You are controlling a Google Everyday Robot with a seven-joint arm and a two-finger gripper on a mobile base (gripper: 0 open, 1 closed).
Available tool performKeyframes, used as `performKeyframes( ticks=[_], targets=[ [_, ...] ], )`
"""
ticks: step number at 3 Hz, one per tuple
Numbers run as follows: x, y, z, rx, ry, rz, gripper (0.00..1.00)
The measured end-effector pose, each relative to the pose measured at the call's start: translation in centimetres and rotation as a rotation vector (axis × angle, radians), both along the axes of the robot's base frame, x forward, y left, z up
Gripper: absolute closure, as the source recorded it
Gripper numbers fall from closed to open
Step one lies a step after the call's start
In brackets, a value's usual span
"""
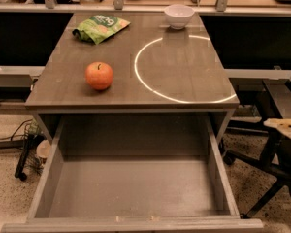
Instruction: Close top drawer
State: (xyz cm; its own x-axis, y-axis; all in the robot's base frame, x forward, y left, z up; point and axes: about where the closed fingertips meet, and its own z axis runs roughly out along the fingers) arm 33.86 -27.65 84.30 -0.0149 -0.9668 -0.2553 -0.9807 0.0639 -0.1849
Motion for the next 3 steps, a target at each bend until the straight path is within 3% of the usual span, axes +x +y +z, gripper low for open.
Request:
performKeyframes(
  ticks=[1, 3],
  targets=[
    [0.0, 2.8, -2.6, 0.048, -0.023, 0.008, 0.0],
    [-1.3, 8.9, -8.8, 0.085, 0.01, 0.079, 0.0]
  ],
)
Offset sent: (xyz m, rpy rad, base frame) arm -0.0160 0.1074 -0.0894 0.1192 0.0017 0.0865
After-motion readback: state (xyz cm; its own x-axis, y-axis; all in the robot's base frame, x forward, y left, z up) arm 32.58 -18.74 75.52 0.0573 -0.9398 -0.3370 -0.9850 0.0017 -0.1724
